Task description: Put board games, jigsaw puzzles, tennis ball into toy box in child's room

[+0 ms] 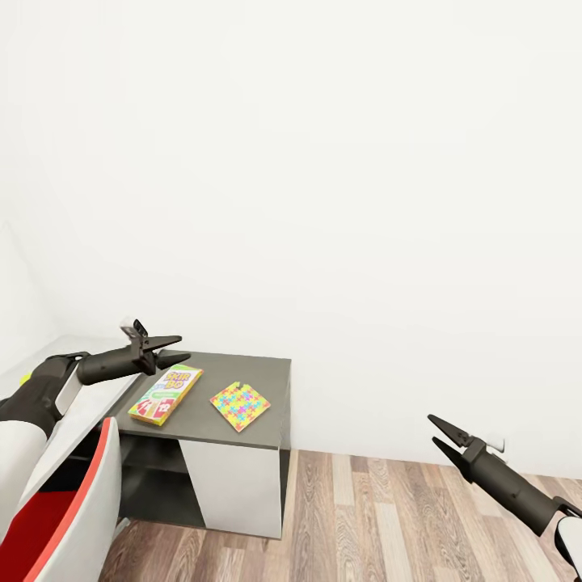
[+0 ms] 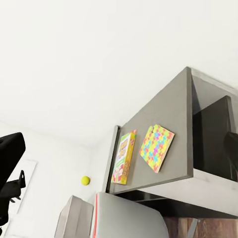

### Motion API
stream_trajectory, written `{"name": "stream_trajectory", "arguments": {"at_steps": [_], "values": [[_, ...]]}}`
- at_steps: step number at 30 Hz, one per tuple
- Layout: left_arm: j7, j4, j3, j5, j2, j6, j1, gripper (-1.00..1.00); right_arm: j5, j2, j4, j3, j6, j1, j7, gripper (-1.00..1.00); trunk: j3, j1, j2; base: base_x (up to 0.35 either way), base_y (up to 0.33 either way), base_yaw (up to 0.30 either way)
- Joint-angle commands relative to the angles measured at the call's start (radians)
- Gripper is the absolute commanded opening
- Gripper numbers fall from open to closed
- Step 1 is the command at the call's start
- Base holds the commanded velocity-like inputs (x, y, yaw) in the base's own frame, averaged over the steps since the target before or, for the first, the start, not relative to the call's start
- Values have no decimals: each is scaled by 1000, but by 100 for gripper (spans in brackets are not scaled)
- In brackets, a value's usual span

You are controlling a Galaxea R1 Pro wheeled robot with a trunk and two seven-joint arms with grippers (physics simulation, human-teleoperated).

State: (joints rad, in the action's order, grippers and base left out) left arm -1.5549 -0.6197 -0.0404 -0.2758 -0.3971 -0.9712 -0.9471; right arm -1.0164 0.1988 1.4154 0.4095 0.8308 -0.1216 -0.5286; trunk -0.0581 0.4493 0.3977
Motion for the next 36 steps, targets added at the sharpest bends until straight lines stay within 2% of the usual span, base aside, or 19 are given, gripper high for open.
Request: {"name": "stream_trajectory", "arguments": {"at_steps": [1, 9, 12, 15, 17, 18, 20, 21, 23, 24, 27, 30, 36], "values": [[-4, 0, 1, 0, 0, -11, -1, 100, -1, -1, 0, 2, 7, -1, -2, 100, -2, 1, 2, 0, 0, 0], [-2, 0, 2, 1, 2, -11, -1, 100, 1, 0, 1, 2, 6, -1, -2, 100, -2, 1, 2, 0, 0, -2], [27, 0, 27, 11, 14, -11, -1, 100, 0, 0, -3, 2, 6, -1, -1, 100, -3, 1, 2, 0, 0, -73], [110, -1, 56, 21, 41, -13, -7, 100, 0, 2, -6, 2, 6, -1, -1, 100, -4, 1, 2, 0, 0, -187], [219, -1, 66, 24, 69, -14, -9, 100, -1, 2, -7, 3, 5, -1, 0, 100, -5, 1, 2, 0, 0, -231], [250, -1, 67, 24, 74, -14, -10, 100, -1, 2, -7, 3, 5, -1, 1, 100, -5, 1, 2, 0, 0, -241], [374, -1, 68, 23, 89, -12, -11, 100, -1, 2, -7, 3, 5, -1, 2, 100, -6, 1, 2, 0, 0, -248], [403, -1, 68, 23, 93, -12, -11, 100, -1, 2, -7, 3, 5, -1, 2, 100, -7, 1, 2, 0, 0, -252], [506, -6, 69, 23, 111, -7, -11, 100, -1, 2, -7, 3, 3, -1, 2, 100, -8, 1, 2, 0, 0, -254], [528, -8, 69, 23, 114, -5, -11, 100, -1, 2, -7, 3, 2, -1, 2, 100, -8, 1, 2, 0, 0, -255], [641, -24, 67, 24, 130, 3, -12, 100, 0, 1, -7, 1, -19, -1, 2, 100, -10, 1, 2, 0, 0, -256], [697, -29, 65, 23, 134, 18, -12, 100, 0, 0, -7, -3, -39, -1, 2, 100, -12, 1, 2, 0, 0, -257], [724, -32, 65, 23, 137, 25, -12, 100, 0, -1, -8, -5, -49, -1, 2, 100, -16, 1, 2, 0, 0, -246]]}}
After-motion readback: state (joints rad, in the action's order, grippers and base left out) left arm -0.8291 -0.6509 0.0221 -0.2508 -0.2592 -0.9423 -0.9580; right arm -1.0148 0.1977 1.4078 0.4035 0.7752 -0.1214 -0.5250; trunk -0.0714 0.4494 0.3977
